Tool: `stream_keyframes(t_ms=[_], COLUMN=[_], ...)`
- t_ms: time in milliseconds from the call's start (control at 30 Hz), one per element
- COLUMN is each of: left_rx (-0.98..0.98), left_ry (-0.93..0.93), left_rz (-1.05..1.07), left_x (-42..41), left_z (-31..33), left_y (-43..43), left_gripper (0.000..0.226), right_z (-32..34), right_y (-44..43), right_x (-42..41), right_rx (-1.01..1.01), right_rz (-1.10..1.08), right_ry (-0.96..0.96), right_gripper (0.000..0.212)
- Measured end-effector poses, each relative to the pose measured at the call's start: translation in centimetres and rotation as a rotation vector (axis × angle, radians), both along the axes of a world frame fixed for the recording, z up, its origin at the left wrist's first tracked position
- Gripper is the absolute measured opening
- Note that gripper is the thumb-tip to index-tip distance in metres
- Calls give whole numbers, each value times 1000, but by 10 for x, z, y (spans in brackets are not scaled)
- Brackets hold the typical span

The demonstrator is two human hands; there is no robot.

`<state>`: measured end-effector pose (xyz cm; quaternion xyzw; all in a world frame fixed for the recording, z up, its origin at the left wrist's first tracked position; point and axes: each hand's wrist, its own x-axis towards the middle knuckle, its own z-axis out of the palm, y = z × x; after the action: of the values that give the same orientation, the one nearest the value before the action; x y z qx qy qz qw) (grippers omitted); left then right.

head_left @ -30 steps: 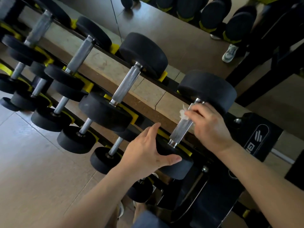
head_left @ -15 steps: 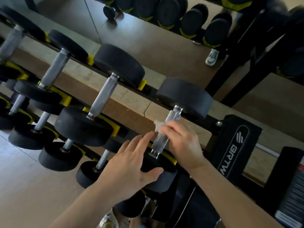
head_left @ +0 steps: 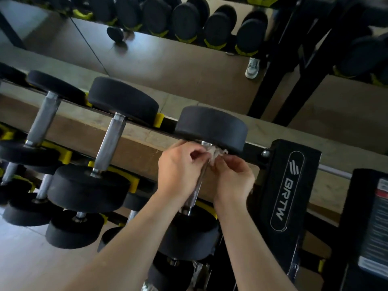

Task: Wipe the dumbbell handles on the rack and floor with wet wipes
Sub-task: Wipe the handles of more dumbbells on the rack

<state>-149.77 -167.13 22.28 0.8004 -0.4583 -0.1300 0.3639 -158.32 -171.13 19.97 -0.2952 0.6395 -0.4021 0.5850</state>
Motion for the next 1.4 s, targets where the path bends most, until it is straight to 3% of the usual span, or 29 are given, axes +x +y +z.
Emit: stream_keyframes(t_ms=[100, 200, 267, 333, 467, 633, 800, 967, 1133, 1333, 1400], left_rx=[-11, 21, 43, 70, 119, 97, 99, 84, 85, 81, 89], left_ry=[-107, -219, -169, -20, 149, -33, -72, -86, -83, -85, -85], left_rz=[-33, -267, -320, -277, -196, -89, 8, 58, 66, 59, 53], left_x=[-7, -4, 5, 12, 7, -11, -16, -18, -19, -19, -19], left_z=[-3, -5, -3, 1, 8, 6, 4, 3, 4, 3, 3], left_y=[-12, -7, -1, 6, 32, 67, 67, 70, 70, 72, 73], left_gripper=[6, 19, 19, 20, 36, 22, 27, 27, 29, 30, 32], right_z=[7, 14, 15, 14, 8, -1, 0, 1, -4, -10, -9], right_y=[6, 14, 11, 1, -2, 31, 3, 39, 3, 45, 31], right_x=[1, -6, -15, -20, -16, -22, -6, -24, -10, -32, -32], right_rx=[-30, -42, -33, -40, -101, -260, -285, -401, -318, -459, -527], right_rz=[67, 180, 252, 311, 339, 429, 288, 465, 303, 511, 433], right_ry=[8, -82, -177, -164, 103, 324, 329, 379, 322, 395, 417], right_gripper=[19, 32, 26, 15, 12, 24, 9, 6, 10, 11, 10])
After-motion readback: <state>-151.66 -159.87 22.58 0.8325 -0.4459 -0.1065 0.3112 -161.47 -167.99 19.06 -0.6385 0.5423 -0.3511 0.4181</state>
